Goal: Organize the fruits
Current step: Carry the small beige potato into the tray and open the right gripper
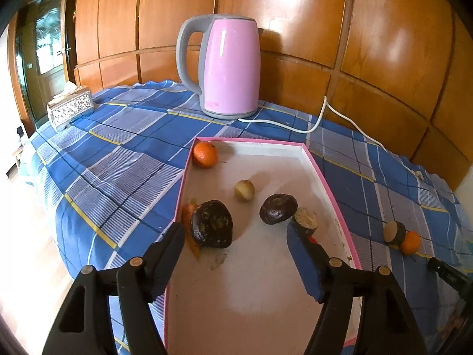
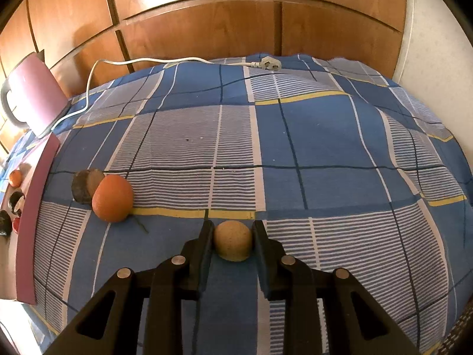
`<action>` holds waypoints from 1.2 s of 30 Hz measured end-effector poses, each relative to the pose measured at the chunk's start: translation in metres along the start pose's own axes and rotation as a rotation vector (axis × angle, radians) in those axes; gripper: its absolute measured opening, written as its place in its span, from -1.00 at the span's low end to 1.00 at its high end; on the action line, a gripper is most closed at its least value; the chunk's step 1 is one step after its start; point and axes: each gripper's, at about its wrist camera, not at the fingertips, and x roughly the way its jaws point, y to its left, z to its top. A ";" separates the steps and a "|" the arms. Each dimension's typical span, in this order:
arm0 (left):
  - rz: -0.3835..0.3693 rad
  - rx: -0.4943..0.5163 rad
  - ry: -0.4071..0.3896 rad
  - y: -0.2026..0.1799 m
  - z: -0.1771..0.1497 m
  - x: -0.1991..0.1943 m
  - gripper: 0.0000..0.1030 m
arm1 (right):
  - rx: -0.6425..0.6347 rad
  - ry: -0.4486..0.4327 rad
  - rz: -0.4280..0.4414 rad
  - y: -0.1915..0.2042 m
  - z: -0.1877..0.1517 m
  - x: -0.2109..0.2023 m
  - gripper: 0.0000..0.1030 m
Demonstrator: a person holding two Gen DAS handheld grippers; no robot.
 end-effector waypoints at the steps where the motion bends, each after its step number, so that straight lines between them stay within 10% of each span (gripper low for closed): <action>1: 0.001 -0.001 0.001 0.001 0.000 -0.001 0.41 | -0.004 -0.001 0.004 0.002 0.000 -0.001 -0.49; 10: 0.005 -0.023 -0.002 0.011 -0.002 -0.005 0.42 | -0.087 -0.053 0.099 0.032 0.008 -0.028 -0.49; 24: 0.065 -0.125 -0.006 0.050 -0.001 -0.005 0.48 | -0.455 -0.023 0.446 0.185 0.003 -0.060 -0.49; 36: 0.090 -0.171 -0.004 0.071 -0.001 -0.001 0.48 | -0.576 0.041 0.478 0.258 -0.012 -0.036 -0.43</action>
